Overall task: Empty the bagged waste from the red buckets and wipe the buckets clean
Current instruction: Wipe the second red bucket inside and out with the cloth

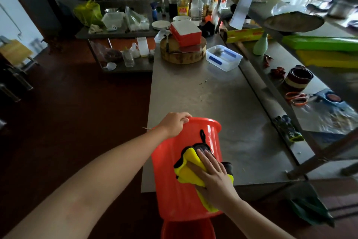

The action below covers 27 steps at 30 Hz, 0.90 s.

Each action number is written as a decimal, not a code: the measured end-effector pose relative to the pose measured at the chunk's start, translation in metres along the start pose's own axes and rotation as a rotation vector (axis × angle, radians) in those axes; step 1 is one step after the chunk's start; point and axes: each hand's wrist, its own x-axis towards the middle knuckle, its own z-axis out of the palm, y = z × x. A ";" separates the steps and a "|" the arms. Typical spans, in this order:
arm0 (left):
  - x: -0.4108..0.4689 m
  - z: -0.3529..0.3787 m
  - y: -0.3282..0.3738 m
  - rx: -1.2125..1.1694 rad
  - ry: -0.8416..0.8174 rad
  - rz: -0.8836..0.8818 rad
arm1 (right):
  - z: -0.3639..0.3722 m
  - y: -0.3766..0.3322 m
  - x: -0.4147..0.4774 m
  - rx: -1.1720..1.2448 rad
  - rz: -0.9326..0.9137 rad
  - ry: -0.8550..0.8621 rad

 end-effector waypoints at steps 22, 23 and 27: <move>-0.051 -0.037 -0.078 -0.181 -0.046 -0.149 | -0.004 0.000 0.099 -0.006 0.284 -0.033; -0.054 -0.038 -0.079 -0.172 -0.046 -0.155 | -0.005 0.008 0.099 0.063 0.338 -0.013; -0.063 -0.042 -0.079 -0.117 -0.069 -0.177 | -0.004 0.034 0.098 0.354 0.586 0.047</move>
